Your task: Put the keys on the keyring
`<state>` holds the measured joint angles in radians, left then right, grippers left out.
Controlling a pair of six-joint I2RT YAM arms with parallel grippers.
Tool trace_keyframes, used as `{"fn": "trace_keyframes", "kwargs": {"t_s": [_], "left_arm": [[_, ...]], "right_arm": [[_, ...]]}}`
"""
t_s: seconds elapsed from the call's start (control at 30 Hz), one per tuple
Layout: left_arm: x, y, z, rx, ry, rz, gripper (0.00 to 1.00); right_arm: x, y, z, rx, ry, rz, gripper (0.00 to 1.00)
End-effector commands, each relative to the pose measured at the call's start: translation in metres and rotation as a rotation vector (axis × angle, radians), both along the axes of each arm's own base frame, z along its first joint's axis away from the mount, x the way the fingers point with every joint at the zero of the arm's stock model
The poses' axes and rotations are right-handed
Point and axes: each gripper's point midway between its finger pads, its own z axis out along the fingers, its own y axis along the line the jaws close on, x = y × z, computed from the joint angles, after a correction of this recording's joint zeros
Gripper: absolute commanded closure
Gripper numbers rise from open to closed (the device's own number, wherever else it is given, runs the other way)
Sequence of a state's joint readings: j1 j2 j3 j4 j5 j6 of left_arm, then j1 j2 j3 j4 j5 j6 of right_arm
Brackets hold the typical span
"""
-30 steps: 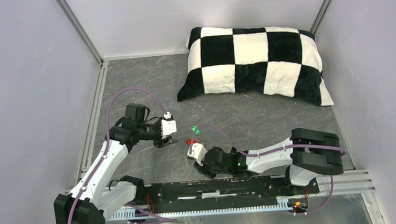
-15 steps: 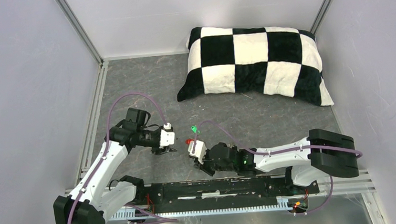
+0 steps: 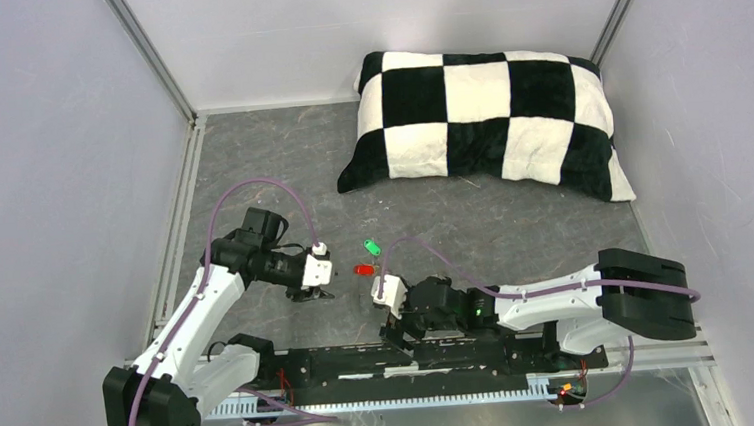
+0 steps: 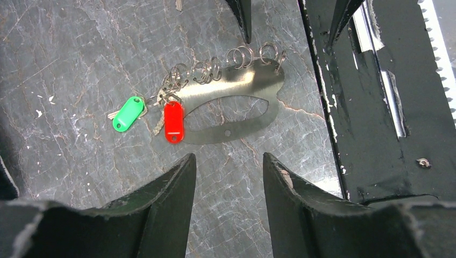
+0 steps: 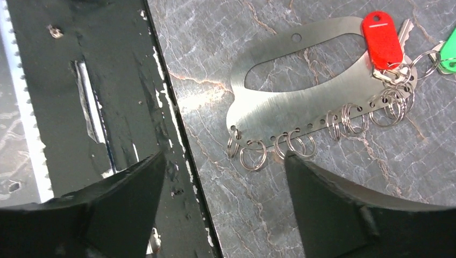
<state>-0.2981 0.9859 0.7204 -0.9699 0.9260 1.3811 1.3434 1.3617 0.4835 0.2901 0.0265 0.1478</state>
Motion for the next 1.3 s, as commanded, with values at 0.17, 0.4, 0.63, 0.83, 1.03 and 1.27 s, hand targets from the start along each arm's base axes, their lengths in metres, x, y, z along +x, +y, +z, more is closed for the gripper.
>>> {"fn": "trace_keyframes", "kwargs": {"t_s": [0.17,0.4,0.63,0.83,1.03,1.27], "left_arm": [[0.005,-0.005,0.014,-0.036,-0.061,-0.040,0.45],[0.009,-0.005,0.021,-0.034,-0.087,-0.033,0.46],[0.012,-0.002,0.024,-0.028,-0.116,-0.009,0.46],[0.014,-0.001,0.025,-0.028,-0.143,0.006,0.47],[0.014,-0.001,0.025,-0.027,-0.148,0.010,0.48],[0.013,0.000,0.022,-0.022,-0.156,0.008,0.48]], "right_arm": [[0.009,0.002,0.026,0.058,-0.102,-0.031,0.03],[0.005,-0.007,0.037,0.153,-0.100,-0.040,0.15],[-0.003,-0.006,0.032,0.154,-0.073,-0.012,0.94],[-0.019,0.010,0.026,0.139,-0.053,0.090,0.81],[-0.014,0.019,0.017,0.092,-0.063,0.085,0.61],[-0.011,0.026,0.016,0.099,-0.072,0.078,0.57]]}}
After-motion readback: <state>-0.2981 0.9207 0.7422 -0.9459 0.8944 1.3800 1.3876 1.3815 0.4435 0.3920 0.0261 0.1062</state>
